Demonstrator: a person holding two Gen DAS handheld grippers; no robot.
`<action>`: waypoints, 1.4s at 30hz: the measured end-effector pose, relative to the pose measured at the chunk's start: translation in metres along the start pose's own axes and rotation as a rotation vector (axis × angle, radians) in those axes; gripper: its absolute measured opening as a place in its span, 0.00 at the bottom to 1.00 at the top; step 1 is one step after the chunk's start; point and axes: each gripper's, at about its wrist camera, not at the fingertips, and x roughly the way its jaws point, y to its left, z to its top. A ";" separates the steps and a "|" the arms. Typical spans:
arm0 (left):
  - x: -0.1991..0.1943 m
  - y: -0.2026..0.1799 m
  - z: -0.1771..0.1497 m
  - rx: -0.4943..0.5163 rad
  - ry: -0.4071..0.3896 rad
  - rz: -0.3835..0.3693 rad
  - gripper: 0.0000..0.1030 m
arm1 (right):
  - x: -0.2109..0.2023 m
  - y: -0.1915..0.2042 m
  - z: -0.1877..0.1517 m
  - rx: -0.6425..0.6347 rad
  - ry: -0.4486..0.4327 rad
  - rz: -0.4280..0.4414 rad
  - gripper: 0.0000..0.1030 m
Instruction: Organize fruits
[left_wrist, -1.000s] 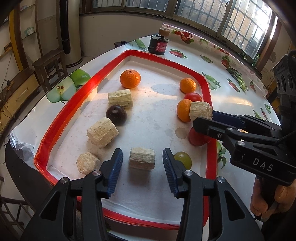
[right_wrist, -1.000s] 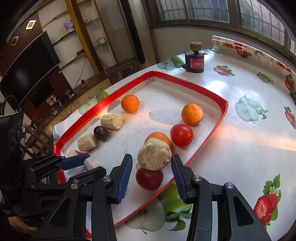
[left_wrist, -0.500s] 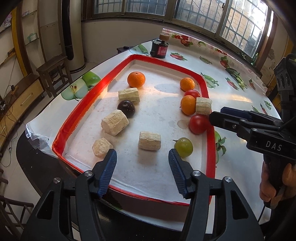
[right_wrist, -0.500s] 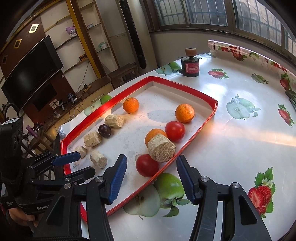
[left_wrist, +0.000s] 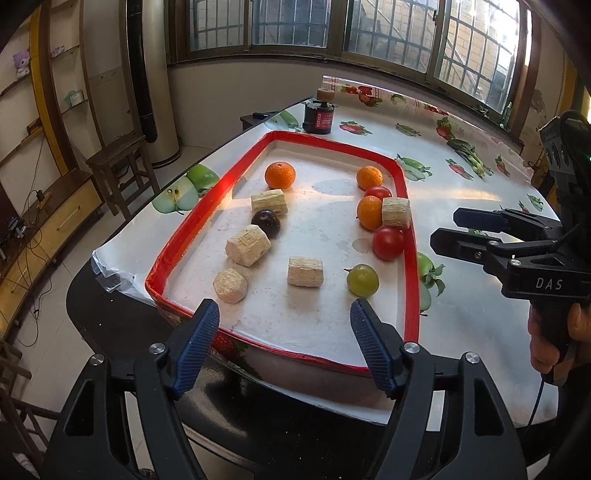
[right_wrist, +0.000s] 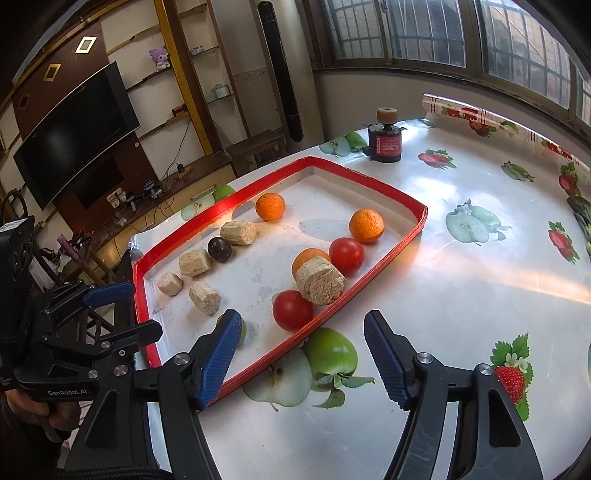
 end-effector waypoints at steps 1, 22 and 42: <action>-0.002 0.000 -0.001 0.000 -0.004 0.006 0.76 | -0.002 0.001 0.000 -0.011 -0.004 -0.002 0.77; -0.050 -0.015 -0.017 0.095 -0.150 0.090 0.81 | -0.031 0.048 -0.033 -0.425 -0.010 0.077 0.86; -0.071 -0.027 -0.027 0.121 -0.240 0.084 0.81 | -0.048 0.038 -0.050 -0.398 -0.053 0.085 0.86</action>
